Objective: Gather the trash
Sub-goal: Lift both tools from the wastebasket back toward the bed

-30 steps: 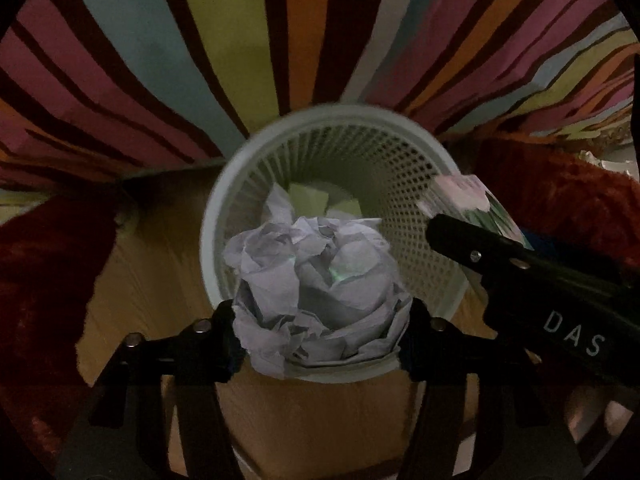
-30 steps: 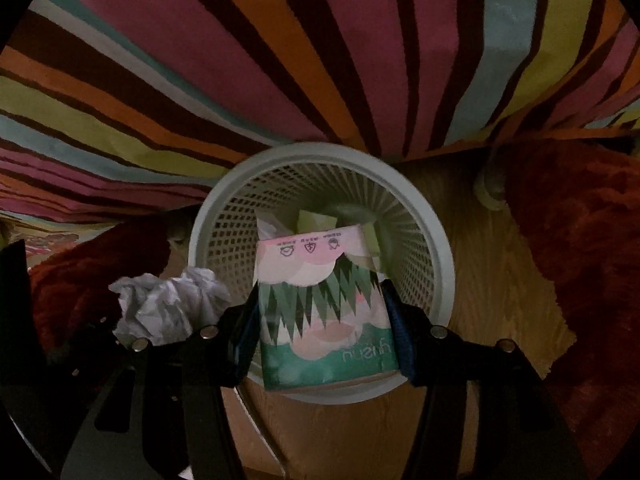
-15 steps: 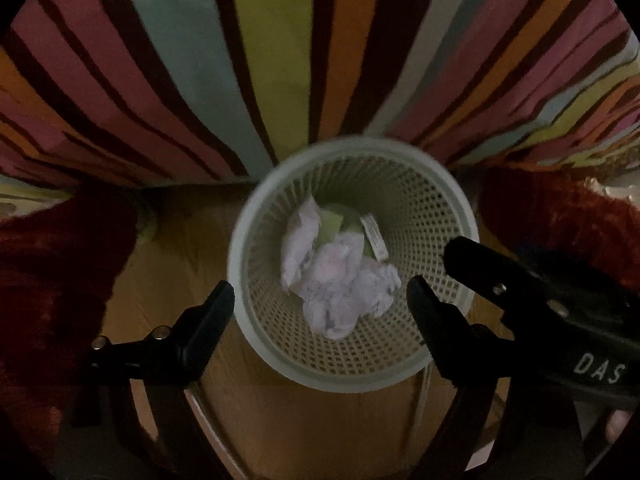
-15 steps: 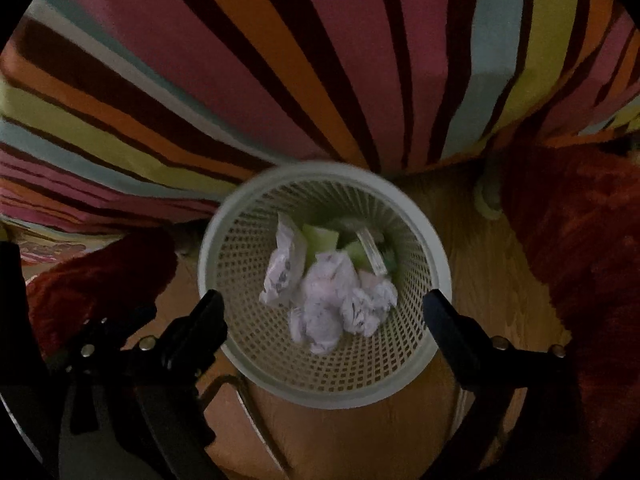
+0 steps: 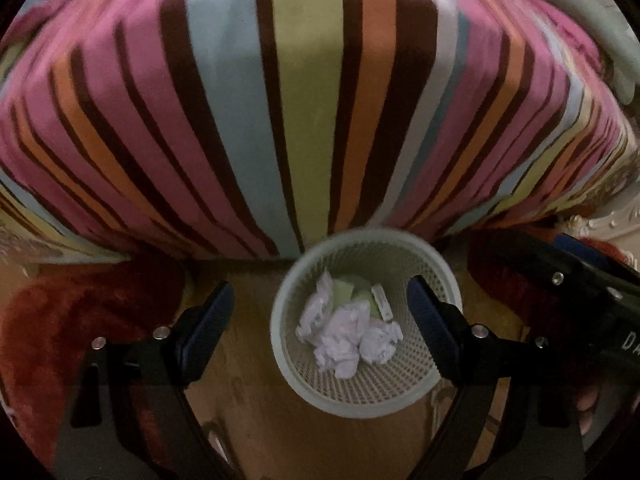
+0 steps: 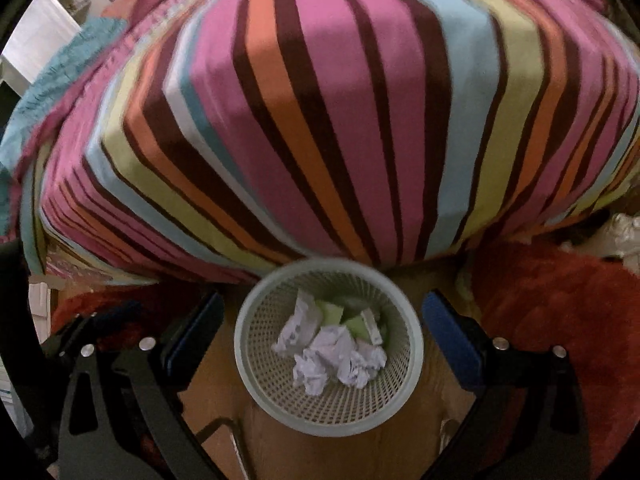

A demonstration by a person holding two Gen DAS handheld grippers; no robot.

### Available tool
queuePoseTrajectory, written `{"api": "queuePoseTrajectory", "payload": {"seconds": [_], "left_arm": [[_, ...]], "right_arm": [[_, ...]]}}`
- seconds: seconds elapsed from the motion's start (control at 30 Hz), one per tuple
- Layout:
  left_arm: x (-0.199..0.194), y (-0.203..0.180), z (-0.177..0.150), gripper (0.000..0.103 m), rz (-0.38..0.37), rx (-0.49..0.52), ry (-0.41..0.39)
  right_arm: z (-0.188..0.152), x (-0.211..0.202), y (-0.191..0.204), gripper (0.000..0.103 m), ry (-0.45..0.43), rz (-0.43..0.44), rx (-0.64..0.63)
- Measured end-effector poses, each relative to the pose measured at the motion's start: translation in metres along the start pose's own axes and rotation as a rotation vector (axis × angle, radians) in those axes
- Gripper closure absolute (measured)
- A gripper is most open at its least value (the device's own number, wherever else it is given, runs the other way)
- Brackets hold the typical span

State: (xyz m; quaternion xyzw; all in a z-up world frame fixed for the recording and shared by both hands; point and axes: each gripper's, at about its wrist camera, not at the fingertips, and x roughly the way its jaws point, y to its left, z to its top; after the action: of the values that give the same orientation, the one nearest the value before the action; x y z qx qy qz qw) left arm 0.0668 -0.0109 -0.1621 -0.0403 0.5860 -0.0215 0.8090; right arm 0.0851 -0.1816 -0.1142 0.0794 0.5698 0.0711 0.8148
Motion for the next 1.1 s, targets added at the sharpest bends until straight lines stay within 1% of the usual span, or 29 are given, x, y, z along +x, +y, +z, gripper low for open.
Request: {"api": "queuePoseTrajectory", "payload": {"seconds": [0.2,0.27,0.37,0.53,0.8,0.93,1.1], "left_arm": [[-0.04,0.006,0.013,0.018,0.011,-0.016,-0.119],[-0.049,0.008,0.016,0.018,0.023,-0.018,-0.147],[-0.063,0.012,0.021,0.017,0.026,-0.028,-0.179],[-0.089,0.018,0.031,0.018,0.024,-0.058,-0.237],[-0.135,0.028,0.049,0.018,0.031,-0.099,-0.345],[-0.151,0.025,0.055,0.018,0.044,-0.089,-0.387],[-0.167,0.019,0.061,0.018,0.029,-0.073,-0.433]], "right_arm": [[0.014,-0.039,0.002,0.008,-0.115,-0.015,-0.001],[0.018,-0.054,0.005,0.008,-0.163,-0.024,-0.015],[0.022,-0.074,0.01,0.008,-0.229,-0.06,-0.047],[0.027,-0.102,0.02,0.008,-0.314,-0.099,-0.092],[0.037,-0.135,0.036,0.008,-0.431,-0.087,-0.13],[0.044,-0.151,0.04,0.008,-0.48,-0.077,-0.138],[0.048,-0.163,0.04,0.008,-0.519,-0.08,-0.144]]}}
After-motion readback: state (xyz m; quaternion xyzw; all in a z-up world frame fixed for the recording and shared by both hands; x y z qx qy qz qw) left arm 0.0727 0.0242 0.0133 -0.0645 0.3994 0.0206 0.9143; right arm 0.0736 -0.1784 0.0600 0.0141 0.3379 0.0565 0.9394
